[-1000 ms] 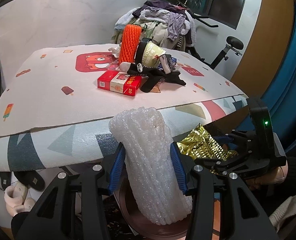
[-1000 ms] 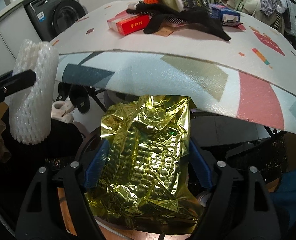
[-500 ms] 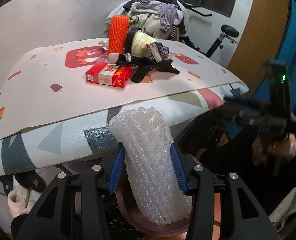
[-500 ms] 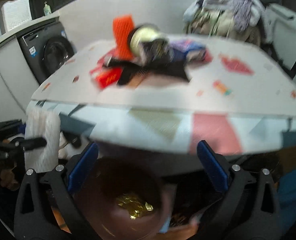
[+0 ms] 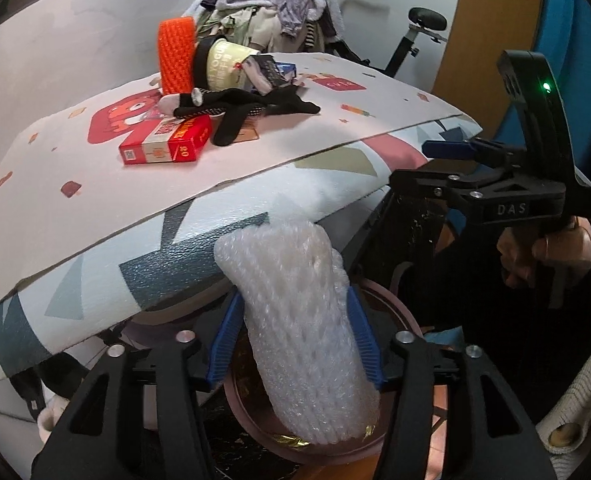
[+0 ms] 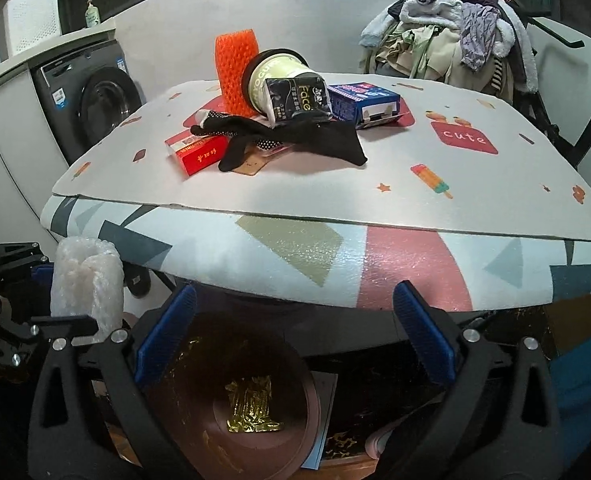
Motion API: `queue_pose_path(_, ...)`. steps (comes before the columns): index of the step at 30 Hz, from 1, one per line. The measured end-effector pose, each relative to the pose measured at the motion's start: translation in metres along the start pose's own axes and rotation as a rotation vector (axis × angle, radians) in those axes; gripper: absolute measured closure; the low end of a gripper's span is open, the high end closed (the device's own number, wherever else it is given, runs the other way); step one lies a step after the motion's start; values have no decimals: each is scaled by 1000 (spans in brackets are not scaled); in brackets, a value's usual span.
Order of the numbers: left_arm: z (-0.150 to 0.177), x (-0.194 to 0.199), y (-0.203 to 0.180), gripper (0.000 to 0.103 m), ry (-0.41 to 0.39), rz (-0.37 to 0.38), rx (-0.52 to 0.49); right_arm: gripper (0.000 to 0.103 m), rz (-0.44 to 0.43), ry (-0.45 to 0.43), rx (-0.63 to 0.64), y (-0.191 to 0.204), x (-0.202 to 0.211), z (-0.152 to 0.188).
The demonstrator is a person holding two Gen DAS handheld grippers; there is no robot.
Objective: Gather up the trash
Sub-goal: 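Open the right gripper over the bin while the left gripper releases the foam net, then grasp the orange foam net with the left gripper while the right gripper grasps the black Face packet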
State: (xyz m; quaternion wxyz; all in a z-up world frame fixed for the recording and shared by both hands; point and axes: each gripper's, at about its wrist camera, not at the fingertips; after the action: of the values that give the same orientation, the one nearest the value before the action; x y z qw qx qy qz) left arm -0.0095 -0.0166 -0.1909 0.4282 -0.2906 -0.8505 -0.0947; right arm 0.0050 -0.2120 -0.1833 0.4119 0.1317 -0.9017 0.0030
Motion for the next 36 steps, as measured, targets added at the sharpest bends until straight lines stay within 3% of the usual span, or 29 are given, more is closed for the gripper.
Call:
queue_pose_path(1, 0, 0, -1, 25, -3, -4, -3, 6, 1, 1, -2, 0, 0, 0)
queue_pose_path(4, 0, 5, 0, 12, -23, -25, 7, 6, 1, 0, -6, -1, 0, 0)
queue_pose_path(16, -3, 16, 34, 6, -67, -143, 162, 6, -8, 24, 19, 4, -4, 0)
queue_pose_path(21, -6, 31, 50, 6, -141, -166, 216, 6, -37, 39, 16, 4, -6, -1)
queue_pose_path(30, -23, 55, 65, 6, -247, -279, 187, 6, -86, 17, -43, -6, 0, -8)
queue_pose_path(33, -33, 64, 71, 6, -270, -290, 178, 6, -99, 24, -42, -8, 1, -13)
queue_pose_path(36, -44, 69, 78, 6, -278, -288, 186, 6, -59, 21, -23, -8, 3, -20)
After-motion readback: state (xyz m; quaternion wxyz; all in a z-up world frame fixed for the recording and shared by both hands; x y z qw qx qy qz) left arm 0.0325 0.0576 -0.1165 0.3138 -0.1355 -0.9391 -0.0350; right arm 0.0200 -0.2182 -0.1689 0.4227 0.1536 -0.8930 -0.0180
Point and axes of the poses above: each gripper's, at about its wrist camera, not at the fingertips, and x roughly against the way its jaws point, y to its left, z to its underside, and after that the axes turned 2 degrees about y, right-handed
